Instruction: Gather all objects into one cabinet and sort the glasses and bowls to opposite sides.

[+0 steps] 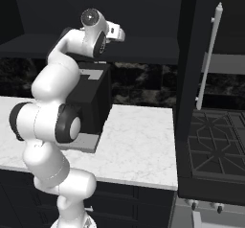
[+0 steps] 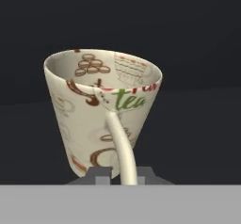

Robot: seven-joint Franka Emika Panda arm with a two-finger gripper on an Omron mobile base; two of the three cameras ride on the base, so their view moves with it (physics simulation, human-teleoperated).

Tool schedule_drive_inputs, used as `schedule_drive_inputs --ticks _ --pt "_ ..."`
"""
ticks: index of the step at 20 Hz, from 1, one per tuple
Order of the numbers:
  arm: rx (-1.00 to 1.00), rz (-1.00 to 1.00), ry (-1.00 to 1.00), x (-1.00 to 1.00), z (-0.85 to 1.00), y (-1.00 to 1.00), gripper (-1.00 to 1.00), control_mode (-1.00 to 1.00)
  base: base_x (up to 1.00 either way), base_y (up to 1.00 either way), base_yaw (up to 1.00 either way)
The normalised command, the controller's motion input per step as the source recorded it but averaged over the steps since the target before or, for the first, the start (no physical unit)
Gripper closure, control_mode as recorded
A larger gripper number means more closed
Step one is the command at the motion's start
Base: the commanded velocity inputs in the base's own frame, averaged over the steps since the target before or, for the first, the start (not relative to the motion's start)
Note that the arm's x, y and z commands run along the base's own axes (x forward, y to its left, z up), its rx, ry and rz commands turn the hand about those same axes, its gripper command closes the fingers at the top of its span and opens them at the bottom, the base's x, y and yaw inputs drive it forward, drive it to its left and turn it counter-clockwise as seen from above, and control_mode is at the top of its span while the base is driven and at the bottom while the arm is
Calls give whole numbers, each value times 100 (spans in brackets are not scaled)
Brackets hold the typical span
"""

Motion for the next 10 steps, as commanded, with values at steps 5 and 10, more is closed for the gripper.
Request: schedule_drive_inputs --ticks 5,10 --pt "0 0 -10 -40 2 0 100 -100 0 0 0" --pt "0 0 -12 -92 0 0 100 -100 0 0 0"
